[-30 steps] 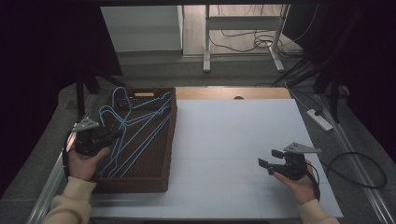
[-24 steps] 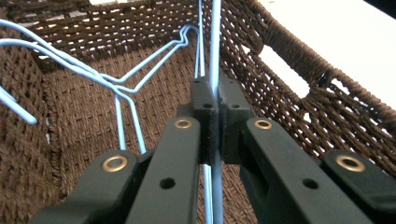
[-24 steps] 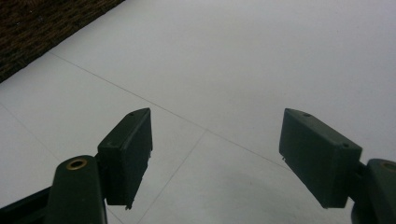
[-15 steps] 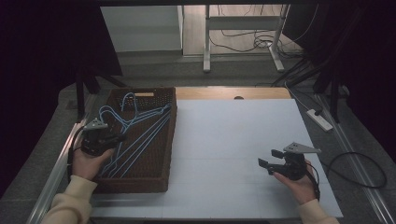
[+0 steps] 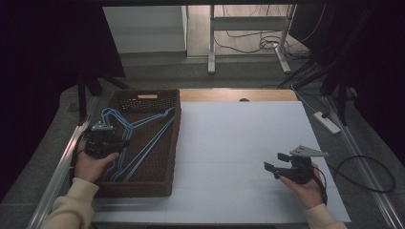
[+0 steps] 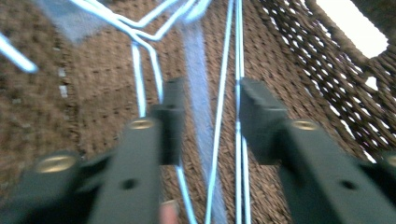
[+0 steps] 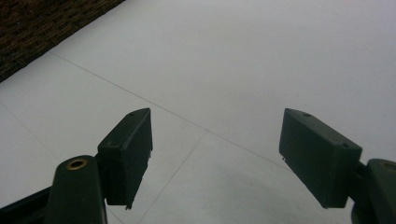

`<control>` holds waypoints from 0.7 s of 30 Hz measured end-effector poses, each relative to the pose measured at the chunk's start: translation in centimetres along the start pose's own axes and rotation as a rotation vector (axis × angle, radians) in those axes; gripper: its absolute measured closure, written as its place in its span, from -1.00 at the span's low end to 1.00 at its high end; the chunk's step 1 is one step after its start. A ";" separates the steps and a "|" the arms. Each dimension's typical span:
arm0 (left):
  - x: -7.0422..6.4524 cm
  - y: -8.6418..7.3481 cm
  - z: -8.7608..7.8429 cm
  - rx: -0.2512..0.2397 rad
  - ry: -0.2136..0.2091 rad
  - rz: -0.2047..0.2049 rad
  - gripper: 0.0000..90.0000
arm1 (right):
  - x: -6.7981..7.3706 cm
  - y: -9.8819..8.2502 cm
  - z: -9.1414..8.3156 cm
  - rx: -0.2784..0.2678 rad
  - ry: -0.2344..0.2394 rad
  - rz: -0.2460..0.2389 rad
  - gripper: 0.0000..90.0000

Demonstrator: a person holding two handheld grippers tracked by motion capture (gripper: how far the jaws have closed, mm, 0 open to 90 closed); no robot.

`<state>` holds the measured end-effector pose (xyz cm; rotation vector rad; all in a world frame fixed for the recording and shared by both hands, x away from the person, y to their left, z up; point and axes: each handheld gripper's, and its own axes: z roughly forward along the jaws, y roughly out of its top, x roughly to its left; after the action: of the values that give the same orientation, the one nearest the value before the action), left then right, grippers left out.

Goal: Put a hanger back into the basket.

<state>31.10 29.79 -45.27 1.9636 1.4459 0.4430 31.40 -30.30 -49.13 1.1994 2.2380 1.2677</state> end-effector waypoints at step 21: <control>-5.6 -0.2 -4.2 -0.289 -0.205 0.126 -0.52 | 0.0 0.0 -0.3 -0.002 -0.002 -0.001 -0.42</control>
<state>26.50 25.85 -41.75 1.8133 1.0701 0.4634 31.23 -30.45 -48.93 1.1976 2.2351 1.2675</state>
